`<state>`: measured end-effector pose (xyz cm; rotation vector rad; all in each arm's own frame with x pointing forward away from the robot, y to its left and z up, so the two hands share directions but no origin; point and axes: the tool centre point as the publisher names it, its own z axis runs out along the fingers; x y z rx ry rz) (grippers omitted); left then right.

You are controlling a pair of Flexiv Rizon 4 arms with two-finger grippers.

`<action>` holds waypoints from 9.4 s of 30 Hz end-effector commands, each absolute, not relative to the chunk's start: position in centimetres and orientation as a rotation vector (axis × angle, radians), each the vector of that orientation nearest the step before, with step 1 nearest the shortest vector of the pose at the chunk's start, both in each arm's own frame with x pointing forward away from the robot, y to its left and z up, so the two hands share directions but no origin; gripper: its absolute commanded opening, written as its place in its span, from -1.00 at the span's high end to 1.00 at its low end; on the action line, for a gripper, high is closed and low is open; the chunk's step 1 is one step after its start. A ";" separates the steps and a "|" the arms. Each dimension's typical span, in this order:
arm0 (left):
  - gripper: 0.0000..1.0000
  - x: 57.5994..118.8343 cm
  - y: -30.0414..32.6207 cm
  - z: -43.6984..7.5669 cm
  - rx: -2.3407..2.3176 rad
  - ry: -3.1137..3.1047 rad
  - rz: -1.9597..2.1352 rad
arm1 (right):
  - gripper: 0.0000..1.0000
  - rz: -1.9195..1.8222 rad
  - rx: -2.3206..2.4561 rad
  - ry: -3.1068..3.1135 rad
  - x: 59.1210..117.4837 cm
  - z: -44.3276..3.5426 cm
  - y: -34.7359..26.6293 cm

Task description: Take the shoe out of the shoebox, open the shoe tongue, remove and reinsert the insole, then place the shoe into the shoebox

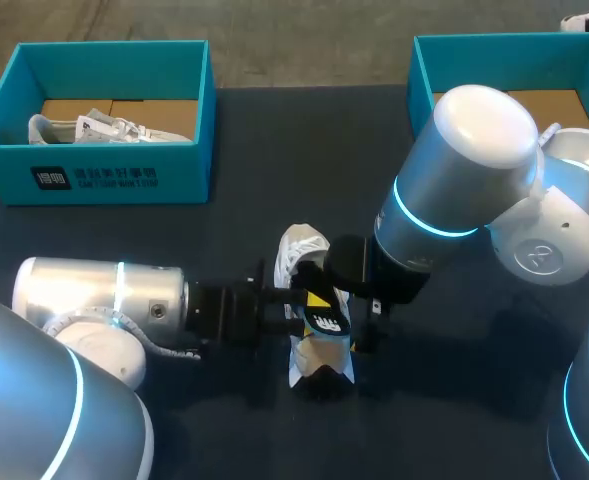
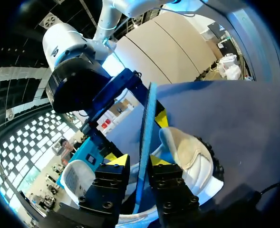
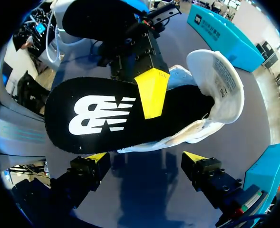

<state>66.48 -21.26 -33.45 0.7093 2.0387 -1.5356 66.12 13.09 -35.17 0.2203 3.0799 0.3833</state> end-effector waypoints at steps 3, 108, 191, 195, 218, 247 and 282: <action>0.47 65.5 -20.7 -32.4 0.694 2.017 -1.559 | -1.00 0.381 0.223 3.078 66.0 -35.3 13.2; 1.00 64.5 -20.6 -31.8 0.838 1.964 -1.431 | -1.00 0.381 0.223 3.078 66.0 -35.3 13.2; 1.00 63.3 -13.5 -27.1 1.713 2.536 -0.925 | -1.00 0.299 0.176 3.117 65.6 -32.2 2.9; 1.00 63.3 -13.5 -27.1 1.713 2.536 -0.925 | -1.00 0.299 0.176 3.117 65.6 -32.2 2.9; 1.00 63.9 -14.6 -26.7 1.997 2.437 -0.728 | -1.00 0.326 0.219 3.150 65.1 -31.2 -1.8; 1.00 67.4 -17.7 -28.6 2.565 2.128 -0.206 | -1.00 0.382 0.264 3.144 65.2 -31.2 -4.8; 1.00 65.9 -17.6 -32.5 2.678 2.064 -0.142 | -1.00 0.382 0.264 3.144 65.2 -31.2 -4.8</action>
